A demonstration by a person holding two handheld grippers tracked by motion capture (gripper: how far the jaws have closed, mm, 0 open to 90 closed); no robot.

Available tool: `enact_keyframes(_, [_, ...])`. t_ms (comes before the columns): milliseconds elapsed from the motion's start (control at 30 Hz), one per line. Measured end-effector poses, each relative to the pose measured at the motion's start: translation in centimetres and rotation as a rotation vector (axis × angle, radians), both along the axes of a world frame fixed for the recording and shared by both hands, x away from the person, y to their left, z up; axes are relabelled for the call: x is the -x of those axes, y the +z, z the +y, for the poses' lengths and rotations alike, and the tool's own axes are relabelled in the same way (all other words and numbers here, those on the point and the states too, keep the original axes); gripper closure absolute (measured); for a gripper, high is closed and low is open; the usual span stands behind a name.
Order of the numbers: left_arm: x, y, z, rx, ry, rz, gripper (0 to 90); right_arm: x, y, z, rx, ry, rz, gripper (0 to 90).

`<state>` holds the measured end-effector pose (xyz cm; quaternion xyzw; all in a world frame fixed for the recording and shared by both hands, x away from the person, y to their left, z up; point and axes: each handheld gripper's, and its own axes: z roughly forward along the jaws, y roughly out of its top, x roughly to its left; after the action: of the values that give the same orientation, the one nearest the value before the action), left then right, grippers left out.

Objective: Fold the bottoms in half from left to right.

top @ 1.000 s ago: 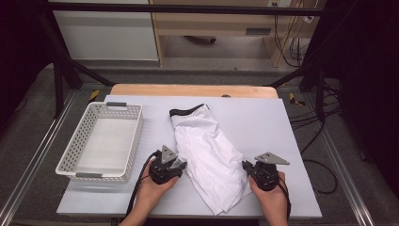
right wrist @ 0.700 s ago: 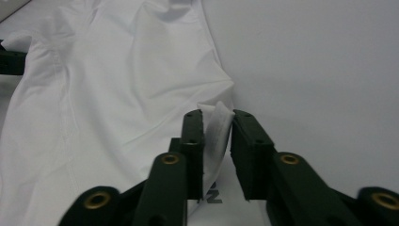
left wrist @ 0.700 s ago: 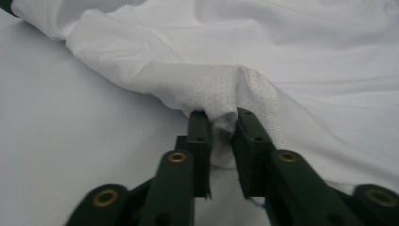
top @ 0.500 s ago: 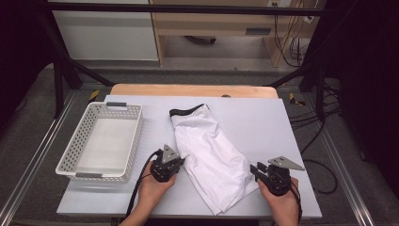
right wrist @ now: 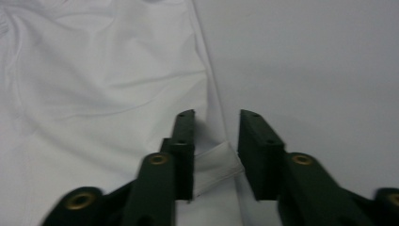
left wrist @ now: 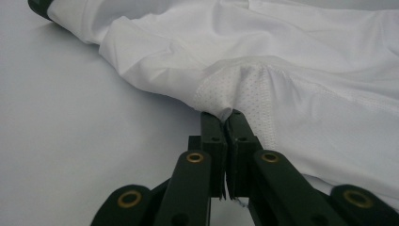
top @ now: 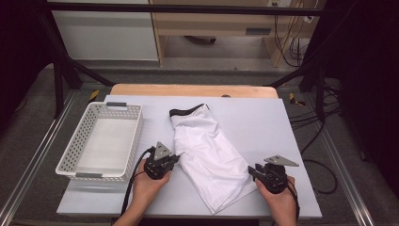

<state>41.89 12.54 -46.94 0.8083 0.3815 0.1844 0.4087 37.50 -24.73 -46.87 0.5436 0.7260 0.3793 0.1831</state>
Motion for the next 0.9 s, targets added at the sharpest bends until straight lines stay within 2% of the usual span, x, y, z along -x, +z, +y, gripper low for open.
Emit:
enact_keyframes(100, [0.1,-0.2,0.1,-0.002,0.001,0.004,87.6,0.0,-0.1,0.3,0.009,0.023,0.031,87.2])
enact_keyframes(200, [0.2,0.1,0.6,0.007,0.005,0.002,87.6,0.5,0.2,0.4,0.012,0.033,0.037,88.3])
enact_keyframes(333, [-0.1,0.3,1.0,0.010,0.014,-0.014,87.6,1.6,0.7,0.1,0.010,0.030,0.014,88.6])
enact_keyframes(400, [-0.3,0.1,1.1,0.010,0.013,-0.006,87.5,1.5,0.2,0.0,0.014,0.034,0.034,88.6])
enact_keyframes(467, [-0.4,-0.1,1.1,0.004,0.012,-0.001,87.5,1.4,-0.1,0.0,-0.014,0.044,0.060,88.7])
enact_keyframes(500, [-0.4,-0.1,1.2,0.004,0.013,0.002,87.5,1.4,-0.1,0.0,-0.024,0.048,0.062,88.7])
enact_keyframes(600, [-0.4,0.0,1.5,0.004,0.026,-0.005,87.6,1.9,0.2,0.1,-0.012,0.063,0.052,88.4])
enact_keyframes(667, [-0.4,0.1,1.8,0.003,0.039,-0.022,87.7,2.5,0.1,0.2,0.002,0.085,0.051,87.4])
enact_keyframes(733, [-0.5,0.2,1.9,0.005,0.036,-0.020,87.6,3.1,-0.2,0.2,0.009,0.090,0.057,83.6])
enact_keyframes(800, [-0.7,0.1,2.0,0.003,0.037,-0.023,87.5,3.5,-0.1,-0.1,-0.003,0.086,0.049,78.7])
enact_keyframes(900, [-0.8,-0.1,2.2,0.000,0.041,-0.024,87.0,3.5,0.3,-0.3,-0.015,0.076,-0.007,68.7])
